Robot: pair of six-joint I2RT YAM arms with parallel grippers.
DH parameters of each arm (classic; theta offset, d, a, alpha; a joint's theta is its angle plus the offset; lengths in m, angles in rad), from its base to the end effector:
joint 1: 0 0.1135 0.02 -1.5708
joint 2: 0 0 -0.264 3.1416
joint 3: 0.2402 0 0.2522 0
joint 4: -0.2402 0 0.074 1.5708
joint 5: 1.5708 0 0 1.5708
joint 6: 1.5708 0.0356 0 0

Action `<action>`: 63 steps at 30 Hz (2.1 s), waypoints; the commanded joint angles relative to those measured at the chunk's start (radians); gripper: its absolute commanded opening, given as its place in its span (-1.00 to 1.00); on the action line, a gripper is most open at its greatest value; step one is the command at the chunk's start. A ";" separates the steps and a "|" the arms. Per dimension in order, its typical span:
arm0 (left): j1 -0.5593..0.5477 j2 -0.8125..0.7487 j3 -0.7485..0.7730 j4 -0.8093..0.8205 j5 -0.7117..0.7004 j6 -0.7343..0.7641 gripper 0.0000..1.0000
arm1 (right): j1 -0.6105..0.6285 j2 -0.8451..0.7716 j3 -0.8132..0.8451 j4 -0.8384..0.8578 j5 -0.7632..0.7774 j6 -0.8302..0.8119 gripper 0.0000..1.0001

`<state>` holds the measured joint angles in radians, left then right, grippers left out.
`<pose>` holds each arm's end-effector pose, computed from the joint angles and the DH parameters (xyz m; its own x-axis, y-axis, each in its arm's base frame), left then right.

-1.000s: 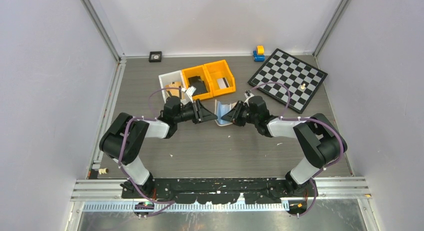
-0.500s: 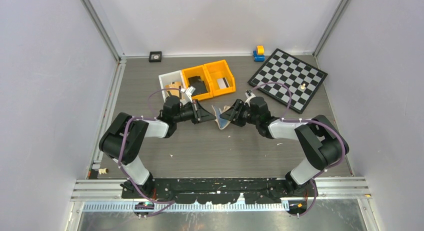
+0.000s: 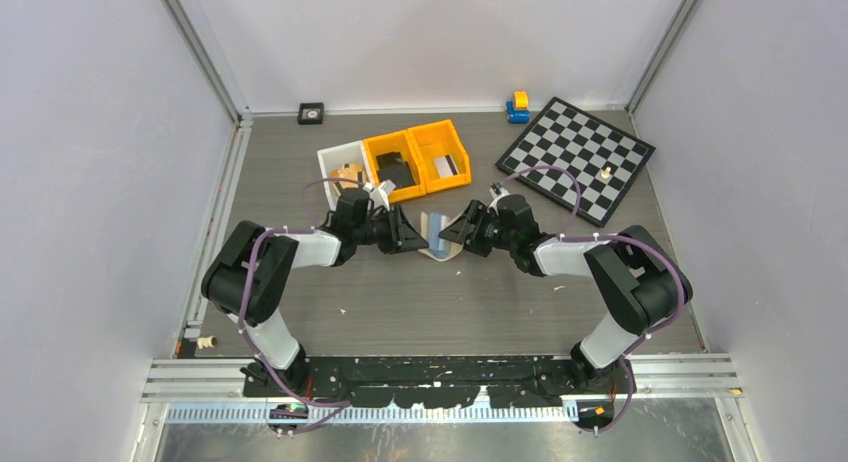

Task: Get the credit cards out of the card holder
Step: Place the card holder at the center of the board, then pick up the card holder from the center of the board.

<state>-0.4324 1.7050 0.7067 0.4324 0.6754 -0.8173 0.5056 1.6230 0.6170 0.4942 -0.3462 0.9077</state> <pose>0.2852 -0.1561 0.1472 -0.9211 -0.2018 -0.3331 0.1966 0.4974 -0.8450 0.2647 0.1604 0.1497 -0.8268 0.3897 -0.4057 -0.1021 0.6053 0.7894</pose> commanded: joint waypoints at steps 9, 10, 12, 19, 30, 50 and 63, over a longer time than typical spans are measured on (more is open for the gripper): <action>-0.003 0.041 0.045 -0.060 -0.043 0.081 -0.02 | 0.007 0.022 0.070 -0.106 0.085 -0.090 0.26; -0.002 0.045 0.045 -0.056 -0.046 0.078 -0.05 | 0.008 0.031 0.073 -0.108 0.085 -0.091 0.22; -0.001 0.043 0.044 -0.061 -0.053 0.082 -0.09 | 0.008 0.037 0.078 -0.115 0.089 -0.096 0.09; 0.003 0.006 0.013 -0.010 -0.066 0.078 -0.23 | 0.009 0.055 0.094 -0.137 0.097 -0.114 -0.34; 0.021 0.065 0.042 -0.082 -0.098 0.044 -0.03 | 0.014 0.094 0.130 -0.209 0.133 -0.168 -0.60; 0.033 0.090 -0.050 0.371 0.054 -0.137 -0.39 | 0.027 0.102 0.130 -0.180 0.089 -0.147 -0.71; -0.025 -0.003 -0.079 0.184 -0.196 -0.072 -0.69 | 0.031 0.077 0.049 -0.007 0.088 -0.070 -0.71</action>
<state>-0.4358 1.7924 0.6262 0.6701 0.5762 -0.9569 0.5278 1.7344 0.6914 0.3901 -0.2588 0.8017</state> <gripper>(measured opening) 0.173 0.148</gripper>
